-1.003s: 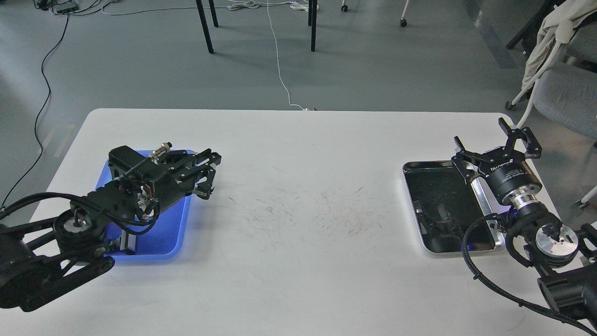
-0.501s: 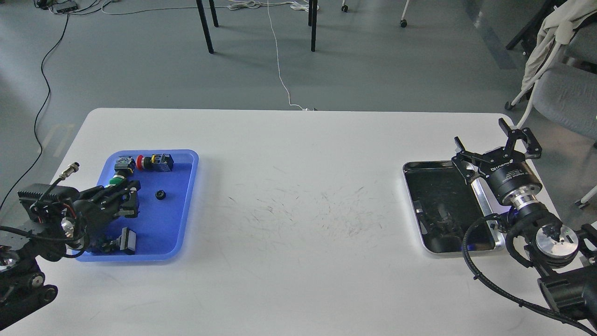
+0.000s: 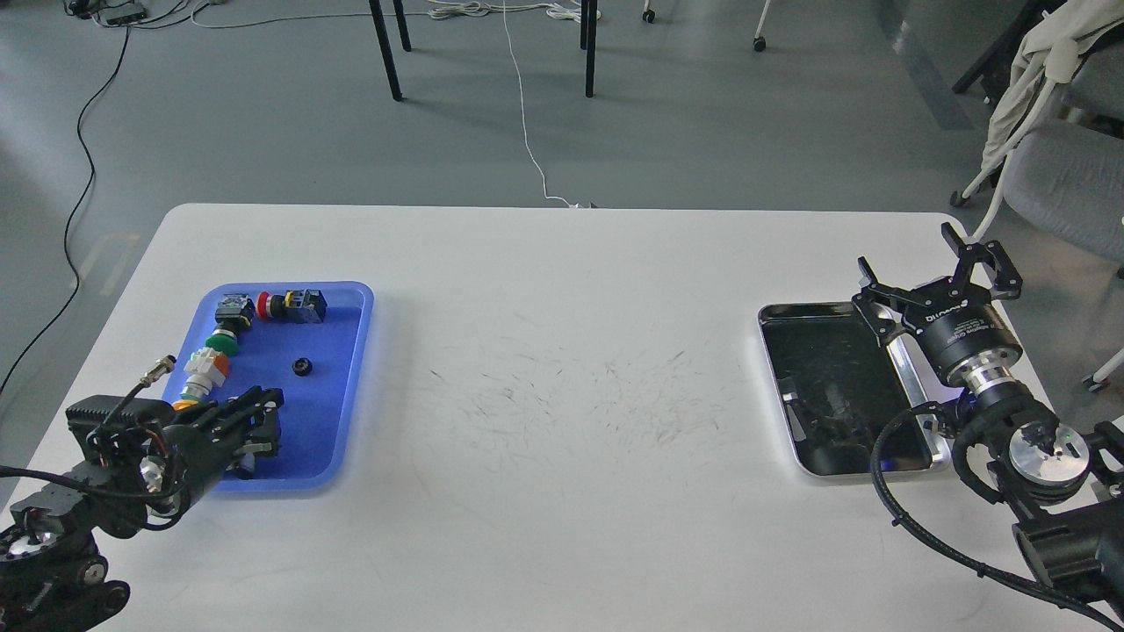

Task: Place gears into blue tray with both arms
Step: 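Carry the black part into the blue tray and release it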

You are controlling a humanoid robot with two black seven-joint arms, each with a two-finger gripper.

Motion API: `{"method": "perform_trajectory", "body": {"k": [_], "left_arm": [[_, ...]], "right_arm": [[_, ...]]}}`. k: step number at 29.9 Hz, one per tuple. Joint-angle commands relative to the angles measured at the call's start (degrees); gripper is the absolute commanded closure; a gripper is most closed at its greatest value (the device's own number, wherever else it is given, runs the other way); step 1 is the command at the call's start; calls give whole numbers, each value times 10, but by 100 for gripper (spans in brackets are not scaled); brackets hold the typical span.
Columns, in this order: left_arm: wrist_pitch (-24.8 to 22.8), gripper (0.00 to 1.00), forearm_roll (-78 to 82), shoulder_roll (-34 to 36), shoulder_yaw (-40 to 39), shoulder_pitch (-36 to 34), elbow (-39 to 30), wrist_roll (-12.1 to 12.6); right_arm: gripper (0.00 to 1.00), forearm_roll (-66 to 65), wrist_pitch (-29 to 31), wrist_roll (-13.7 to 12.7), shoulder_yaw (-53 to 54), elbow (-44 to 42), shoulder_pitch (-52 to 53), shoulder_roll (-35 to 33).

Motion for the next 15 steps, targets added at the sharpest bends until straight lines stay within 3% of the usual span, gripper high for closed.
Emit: {"method": "perform_trajectory", "body": {"k": [1, 5, 8, 15], "left_arm": [[0, 93, 0, -5, -1, 0, 1, 0], [0, 86, 0, -15, -1, 0, 8, 0], [0, 72, 0, -16, -1, 0, 12, 0], [3, 11, -2, -12, -2, -2, 11, -4]], "right_arm": [[4, 0, 0, 0, 0, 0, 0, 0], [4, 0, 0, 0, -1, 0, 0, 1], [4, 0, 0, 0, -1, 0, 0, 1], [4, 0, 0, 0, -1, 1, 0, 1]]}}
